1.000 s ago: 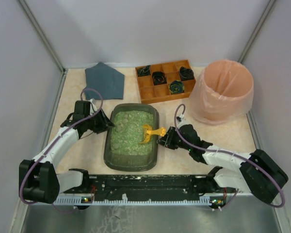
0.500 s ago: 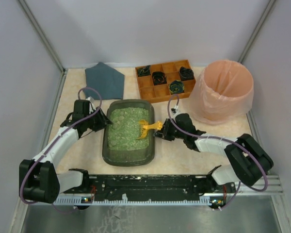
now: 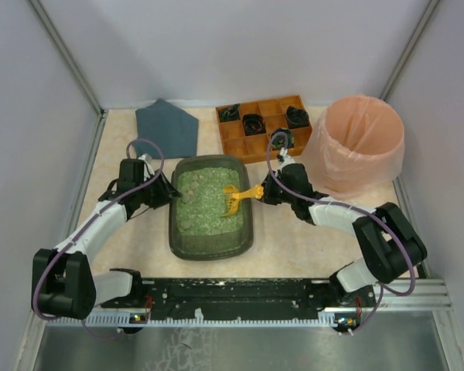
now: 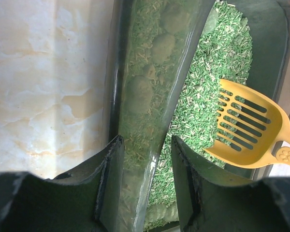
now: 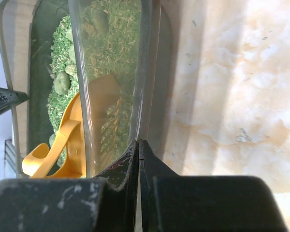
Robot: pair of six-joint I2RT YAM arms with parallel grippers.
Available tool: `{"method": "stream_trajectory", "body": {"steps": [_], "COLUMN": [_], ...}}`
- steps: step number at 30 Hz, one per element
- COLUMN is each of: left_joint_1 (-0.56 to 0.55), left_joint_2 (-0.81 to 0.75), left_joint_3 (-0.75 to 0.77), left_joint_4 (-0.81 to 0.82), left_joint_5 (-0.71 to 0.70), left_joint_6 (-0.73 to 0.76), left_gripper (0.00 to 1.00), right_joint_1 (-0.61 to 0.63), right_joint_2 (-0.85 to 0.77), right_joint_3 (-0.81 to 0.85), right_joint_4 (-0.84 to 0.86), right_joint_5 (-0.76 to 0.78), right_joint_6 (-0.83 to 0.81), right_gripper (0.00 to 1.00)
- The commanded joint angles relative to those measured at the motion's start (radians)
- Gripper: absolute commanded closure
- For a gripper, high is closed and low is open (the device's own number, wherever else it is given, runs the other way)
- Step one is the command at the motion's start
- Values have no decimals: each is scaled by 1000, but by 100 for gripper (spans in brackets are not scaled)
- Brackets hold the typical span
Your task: Clean the litter box
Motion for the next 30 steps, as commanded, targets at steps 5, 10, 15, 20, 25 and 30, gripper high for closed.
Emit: {"method": "stream_trajectory", "body": {"steps": [5,10,15,20,25,30], "left_joint_1": [-45,-45,-46,-68,-142,-228], "left_joint_2": [-5,3,0,-40,-67,-45], "left_joint_3": [-59,-47,-43,-54,-55,-49], "left_joint_4": [-35,-57,-54,-40,-16,30], "left_joint_5": [164,144,161,182,159,124], "left_joint_6": [-20,0,-18,-73,-141,-197], "left_gripper": [51,49,46,43,42,41], "right_joint_1": [-12,-12,-11,-12,-12,-12], "right_joint_2": [-237,-403,-558,-679,-771,-852], "right_joint_3": [-41,-37,-8,25,75,123], "right_joint_4": [-189,-339,-473,-586,-679,-750], "right_joint_5": [166,251,311,371,410,457], "right_joint_6": [-103,-132,-155,-166,-197,-215], "right_gripper": [96,96,95,95,95,94]}}
